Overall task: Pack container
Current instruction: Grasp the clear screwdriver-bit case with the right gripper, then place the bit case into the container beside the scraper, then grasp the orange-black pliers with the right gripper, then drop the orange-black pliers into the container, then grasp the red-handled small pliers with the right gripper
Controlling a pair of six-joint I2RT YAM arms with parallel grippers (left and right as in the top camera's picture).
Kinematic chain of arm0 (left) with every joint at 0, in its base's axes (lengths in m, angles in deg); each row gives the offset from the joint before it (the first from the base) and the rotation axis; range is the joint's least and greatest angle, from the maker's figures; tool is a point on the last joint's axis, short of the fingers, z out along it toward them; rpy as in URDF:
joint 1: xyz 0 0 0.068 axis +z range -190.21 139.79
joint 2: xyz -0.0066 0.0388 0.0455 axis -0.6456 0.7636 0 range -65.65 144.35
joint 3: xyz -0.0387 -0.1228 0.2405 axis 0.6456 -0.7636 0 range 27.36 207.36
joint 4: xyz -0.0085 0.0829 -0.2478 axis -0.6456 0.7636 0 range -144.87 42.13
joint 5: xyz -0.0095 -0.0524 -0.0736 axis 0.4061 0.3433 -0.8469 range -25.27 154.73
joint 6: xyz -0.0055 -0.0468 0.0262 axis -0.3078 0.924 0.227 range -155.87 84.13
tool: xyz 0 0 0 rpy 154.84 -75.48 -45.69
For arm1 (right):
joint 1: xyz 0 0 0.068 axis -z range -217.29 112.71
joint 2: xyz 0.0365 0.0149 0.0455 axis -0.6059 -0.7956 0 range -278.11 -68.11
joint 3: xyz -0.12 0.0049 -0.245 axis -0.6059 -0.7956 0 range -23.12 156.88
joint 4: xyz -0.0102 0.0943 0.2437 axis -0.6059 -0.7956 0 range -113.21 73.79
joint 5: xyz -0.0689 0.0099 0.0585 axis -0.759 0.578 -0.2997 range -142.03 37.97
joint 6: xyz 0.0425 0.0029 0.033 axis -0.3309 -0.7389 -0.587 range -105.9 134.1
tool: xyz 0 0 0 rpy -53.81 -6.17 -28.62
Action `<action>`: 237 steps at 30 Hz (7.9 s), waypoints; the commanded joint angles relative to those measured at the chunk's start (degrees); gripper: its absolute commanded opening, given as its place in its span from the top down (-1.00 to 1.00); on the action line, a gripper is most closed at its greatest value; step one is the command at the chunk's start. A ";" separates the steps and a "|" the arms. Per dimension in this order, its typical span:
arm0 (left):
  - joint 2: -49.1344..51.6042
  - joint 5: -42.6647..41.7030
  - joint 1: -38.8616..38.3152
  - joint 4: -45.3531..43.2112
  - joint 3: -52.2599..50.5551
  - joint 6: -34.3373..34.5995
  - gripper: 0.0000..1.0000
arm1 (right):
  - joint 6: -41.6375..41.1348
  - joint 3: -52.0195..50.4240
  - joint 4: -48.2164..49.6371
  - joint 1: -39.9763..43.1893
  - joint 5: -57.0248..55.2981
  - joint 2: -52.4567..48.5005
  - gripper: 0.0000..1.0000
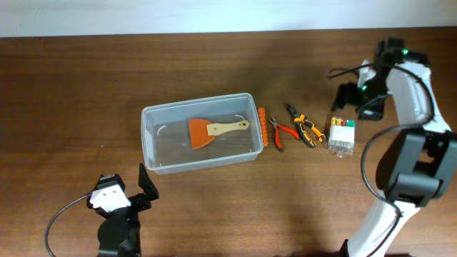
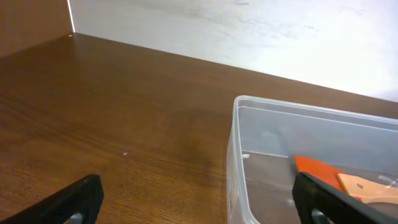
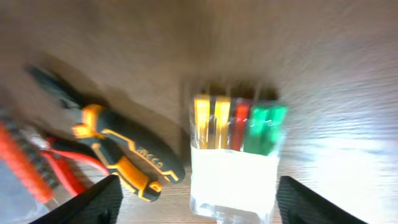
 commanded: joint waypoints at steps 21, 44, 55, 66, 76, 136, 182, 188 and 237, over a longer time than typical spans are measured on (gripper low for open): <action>-0.22 0.20 -0.22 0.04 -0.22 -0.50 -0.98 | -1.22 -2.45 3.02 -0.04 -9.75 -7.21 -0.79; -0.22 0.20 -0.22 0.04 -0.22 -0.50 -0.99 | -7.56 -1.20 2.23 -3.26 -7.28 -1.01 0.06; -0.22 0.20 -0.22 0.04 -0.22 -0.50 -0.98 | 3.54 10.27 1.53 -28.83 -4.09 15.23 0.27; -0.22 0.20 -0.22 0.04 -0.22 -0.50 -0.99 | 39.50 7.76 9.27 -47.30 -4.24 5.79 0.49; -0.22 0.20 -0.22 0.04 -0.22 -0.50 -0.99 | 54.90 7.78 8.17 -47.12 -4.26 -8.09 0.28; -0.22 0.20 -0.22 0.04 -0.22 -0.50 -0.99 | 19.56 -17.53 17.07 -9.94 -5.11 1.07 -0.27; -0.22 0.20 -0.22 0.04 -0.22 -0.50 -0.98 | 61.48 20.59 -0.17 -51.60 -1.86 -3.45 0.92; -0.22 0.20 -0.22 0.04 -0.22 -0.50 -0.98 | 61.42 20.59 3.72 -54.93 -1.22 -11.43 0.92; -0.22 0.20 -0.22 0.04 -0.22 -0.50 -0.99 | 8.70 -6.36 4.85 -23.32 -4.00 -1.81 -0.38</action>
